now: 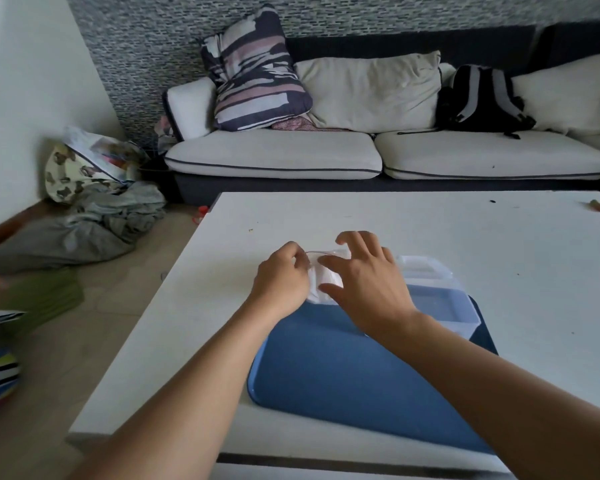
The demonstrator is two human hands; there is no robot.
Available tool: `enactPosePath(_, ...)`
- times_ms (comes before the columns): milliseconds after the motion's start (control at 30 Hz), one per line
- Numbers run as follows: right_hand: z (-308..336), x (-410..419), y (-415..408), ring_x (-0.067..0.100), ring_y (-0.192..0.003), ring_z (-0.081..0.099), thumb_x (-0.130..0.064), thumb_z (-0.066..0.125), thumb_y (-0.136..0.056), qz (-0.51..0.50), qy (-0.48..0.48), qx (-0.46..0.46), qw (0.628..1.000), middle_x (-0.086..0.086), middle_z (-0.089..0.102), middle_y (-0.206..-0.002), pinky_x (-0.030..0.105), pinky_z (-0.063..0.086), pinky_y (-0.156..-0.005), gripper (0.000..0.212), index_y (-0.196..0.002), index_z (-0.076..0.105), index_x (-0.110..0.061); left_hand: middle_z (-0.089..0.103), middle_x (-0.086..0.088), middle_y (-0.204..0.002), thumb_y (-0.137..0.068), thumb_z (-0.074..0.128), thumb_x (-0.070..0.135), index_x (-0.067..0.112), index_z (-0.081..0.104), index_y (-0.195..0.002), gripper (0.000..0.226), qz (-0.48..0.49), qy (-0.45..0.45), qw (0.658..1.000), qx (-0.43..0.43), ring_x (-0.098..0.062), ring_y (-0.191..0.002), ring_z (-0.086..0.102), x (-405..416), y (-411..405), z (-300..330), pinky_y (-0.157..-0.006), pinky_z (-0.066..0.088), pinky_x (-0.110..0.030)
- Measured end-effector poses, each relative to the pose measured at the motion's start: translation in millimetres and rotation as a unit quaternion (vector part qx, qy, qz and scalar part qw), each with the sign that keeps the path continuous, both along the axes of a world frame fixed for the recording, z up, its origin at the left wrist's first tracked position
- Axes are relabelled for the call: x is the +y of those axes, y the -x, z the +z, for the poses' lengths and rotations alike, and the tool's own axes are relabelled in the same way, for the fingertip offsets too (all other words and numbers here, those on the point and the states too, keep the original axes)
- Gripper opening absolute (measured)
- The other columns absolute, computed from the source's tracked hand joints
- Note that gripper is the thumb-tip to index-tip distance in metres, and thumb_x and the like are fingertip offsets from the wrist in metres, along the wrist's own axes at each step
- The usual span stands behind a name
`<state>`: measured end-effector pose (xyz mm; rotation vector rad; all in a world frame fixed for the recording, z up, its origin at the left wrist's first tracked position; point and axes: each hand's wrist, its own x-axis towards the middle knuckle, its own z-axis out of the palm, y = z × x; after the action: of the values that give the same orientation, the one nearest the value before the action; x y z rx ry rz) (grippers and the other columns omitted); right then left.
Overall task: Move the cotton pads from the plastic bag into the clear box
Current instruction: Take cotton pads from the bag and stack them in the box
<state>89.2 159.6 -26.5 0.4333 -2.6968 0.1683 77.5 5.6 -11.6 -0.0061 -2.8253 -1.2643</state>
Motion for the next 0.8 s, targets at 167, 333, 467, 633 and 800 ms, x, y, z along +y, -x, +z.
enactPosePath(167, 6, -9, 0, 0.024, -0.120, 0.047, -0.052, 0.056, -0.096, -0.016, 0.028, -0.050, 0.998, 0.000, 0.050, -0.130, 0.037, 0.048, -0.093, 0.045, -0.134, 0.056, -0.028, 0.065, -0.009, -0.090, -0.104, 0.039, 0.026, 0.016, 0.052, -0.099, 0.018, 0.002, 0.016, 1.000, 0.016, -0.031, -0.079, 0.061, -1, -1, -1, -0.061, 0.048, -0.038)
enactPosePath(333, 8, -17, 4, 0.024, -0.106, 0.054, -0.037, 0.064, -0.095, -0.027, 0.023, -0.048, 0.998, 0.002, 0.055, -0.118, 0.036, 0.052, -0.083, 0.033, -0.121, 0.058, -0.018, 0.063, -0.007, -0.091, -0.104, 0.039, 0.023, 0.016, 0.049, -0.104, 0.013, 0.005, 0.041, 0.999, 0.016, -0.029, -0.078, 0.058, 3, -5, -2, -0.059, 0.040, -0.031)
enactPosePath(467, 7, -19, 5, 0.024, -0.096, 0.057, -0.029, 0.069, -0.091, -0.023, 0.036, -0.043, 0.998, 0.001, 0.059, -0.111, 0.034, 0.051, -0.071, 0.026, -0.114, 0.061, -0.019, 0.059, -0.004, -0.092, -0.103, 0.041, 0.019, 0.016, 0.046, -0.106, 0.007, 0.021, 0.049, 0.998, 0.026, -0.029, -0.084, 0.059, 3, -6, 0, -0.062, 0.041, -0.033)
enactPosePath(633, 5, -16, 8, 0.022, -0.104, 0.054, -0.031, 0.071, -0.090, -0.017, 0.009, -0.058, 0.998, -0.002, 0.056, -0.114, 0.034, 0.050, -0.079, 0.031, -0.120, 0.065, -0.031, 0.055, 0.002, -0.082, -0.105, 0.035, 0.021, 0.018, 0.045, -0.103, 0.011, 0.014, 0.053, 0.998, 0.039, -0.027, -0.080, 0.059, 3, -8, 1, -0.060, 0.048, -0.036)
enactPosePath(800, 3, -18, 9, 0.024, -0.101, 0.052, -0.026, 0.076, -0.085, -0.026, 0.015, -0.077, 0.997, -0.001, 0.052, -0.111, 0.032, 0.049, -0.072, 0.031, -0.114, 0.065, -0.025, 0.060, -0.003, -0.090, -0.103, 0.039, 0.019, 0.019, 0.045, -0.106, 0.007, 0.001, 0.068, 0.997, 0.042, -0.029, -0.085, 0.062, 6, -12, 3, -0.072, 0.057, -0.044)
